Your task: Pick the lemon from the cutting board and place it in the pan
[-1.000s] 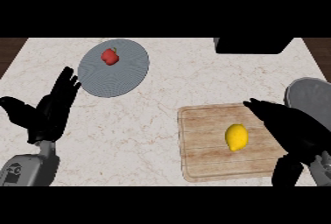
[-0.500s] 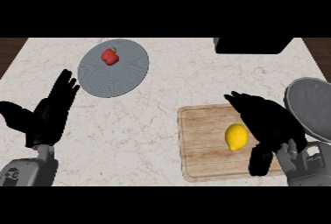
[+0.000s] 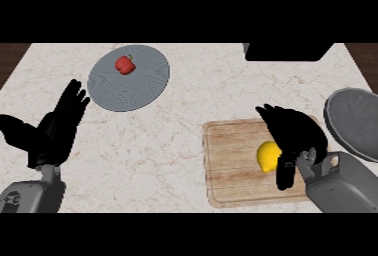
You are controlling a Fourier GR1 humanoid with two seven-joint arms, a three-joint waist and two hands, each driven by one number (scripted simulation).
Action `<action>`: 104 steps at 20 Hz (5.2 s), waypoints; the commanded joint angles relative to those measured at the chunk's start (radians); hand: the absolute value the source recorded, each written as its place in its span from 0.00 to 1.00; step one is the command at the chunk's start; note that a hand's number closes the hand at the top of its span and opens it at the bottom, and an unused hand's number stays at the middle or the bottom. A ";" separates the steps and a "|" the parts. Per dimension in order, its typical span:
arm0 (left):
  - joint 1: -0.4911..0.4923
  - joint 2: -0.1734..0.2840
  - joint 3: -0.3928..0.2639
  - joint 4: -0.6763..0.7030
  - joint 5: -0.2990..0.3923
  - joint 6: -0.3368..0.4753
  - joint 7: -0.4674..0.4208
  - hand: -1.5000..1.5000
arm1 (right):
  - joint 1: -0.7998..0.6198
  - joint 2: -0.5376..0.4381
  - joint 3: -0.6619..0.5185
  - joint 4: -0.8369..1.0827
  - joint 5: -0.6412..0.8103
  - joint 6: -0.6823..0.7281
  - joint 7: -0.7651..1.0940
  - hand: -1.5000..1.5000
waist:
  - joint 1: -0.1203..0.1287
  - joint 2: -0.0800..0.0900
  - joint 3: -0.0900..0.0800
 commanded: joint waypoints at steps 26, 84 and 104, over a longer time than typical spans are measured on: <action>-0.013 -0.029 0.067 -0.076 -0.044 -0.058 0.088 0.50 | 0.154 0.246 -0.099 0.258 0.416 -0.027 -0.323 1.00 | -0.001 -0.001 0.001; 0.002 -0.073 0.113 0.014 -0.071 -0.114 0.000 0.50 | 0.199 -0.062 -1.008 0.227 0.372 -0.473 -1.008 1.00 | 0.005 0.005 0.001; -0.060 -0.117 0.067 0.039 -0.135 -0.069 0.008 0.50 | -0.089 -0.102 -1.024 1.242 0.429 -0.709 -1.334 0.00 | 0.021 0.013 0.003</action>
